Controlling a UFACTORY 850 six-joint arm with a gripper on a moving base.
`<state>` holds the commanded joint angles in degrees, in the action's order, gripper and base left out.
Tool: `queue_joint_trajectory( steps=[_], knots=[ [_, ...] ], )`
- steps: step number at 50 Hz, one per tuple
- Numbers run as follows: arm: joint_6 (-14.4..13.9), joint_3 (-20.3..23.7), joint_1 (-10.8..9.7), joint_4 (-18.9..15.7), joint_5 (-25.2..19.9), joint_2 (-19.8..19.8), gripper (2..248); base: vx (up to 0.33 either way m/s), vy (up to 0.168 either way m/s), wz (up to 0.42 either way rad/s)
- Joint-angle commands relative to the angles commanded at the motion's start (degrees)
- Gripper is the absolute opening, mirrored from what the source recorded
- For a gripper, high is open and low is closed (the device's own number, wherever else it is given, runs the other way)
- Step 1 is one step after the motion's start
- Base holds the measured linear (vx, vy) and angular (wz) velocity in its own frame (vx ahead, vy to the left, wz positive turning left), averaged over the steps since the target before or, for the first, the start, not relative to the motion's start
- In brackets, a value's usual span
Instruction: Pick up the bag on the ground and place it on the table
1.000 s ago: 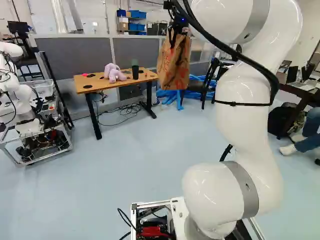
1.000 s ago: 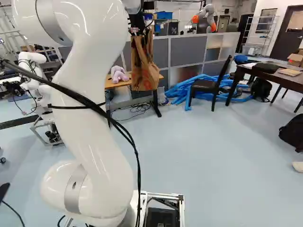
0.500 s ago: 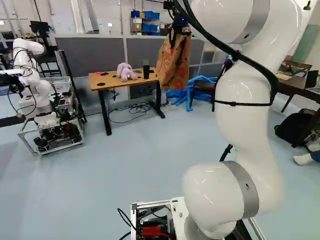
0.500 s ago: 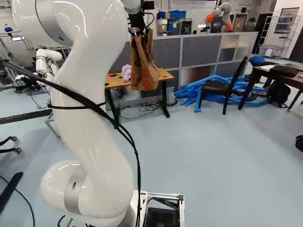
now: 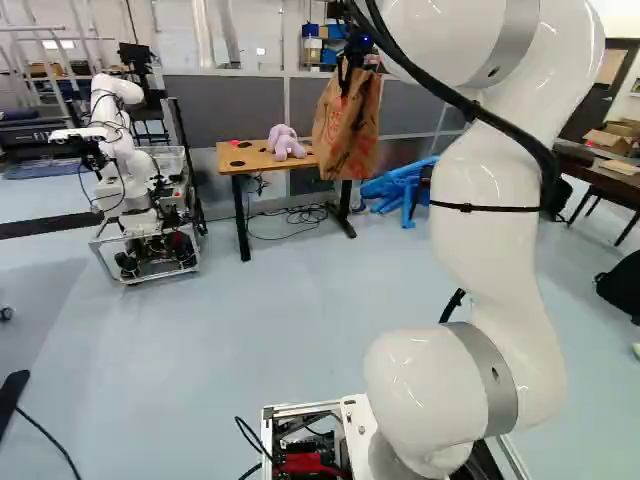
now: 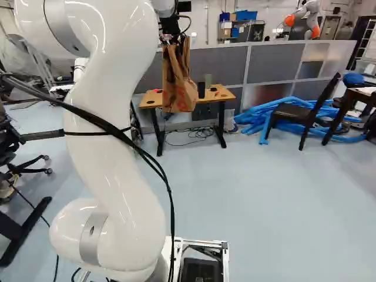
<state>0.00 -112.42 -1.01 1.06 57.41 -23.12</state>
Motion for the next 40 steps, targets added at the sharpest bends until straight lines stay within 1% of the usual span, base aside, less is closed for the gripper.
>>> queue_joint_trajectory(
  steps=[40],
  knots=[
    [0.0,0.0,0.0,0.0,0.0,0.0,21,0.007,0.053,0.275]
  ],
)
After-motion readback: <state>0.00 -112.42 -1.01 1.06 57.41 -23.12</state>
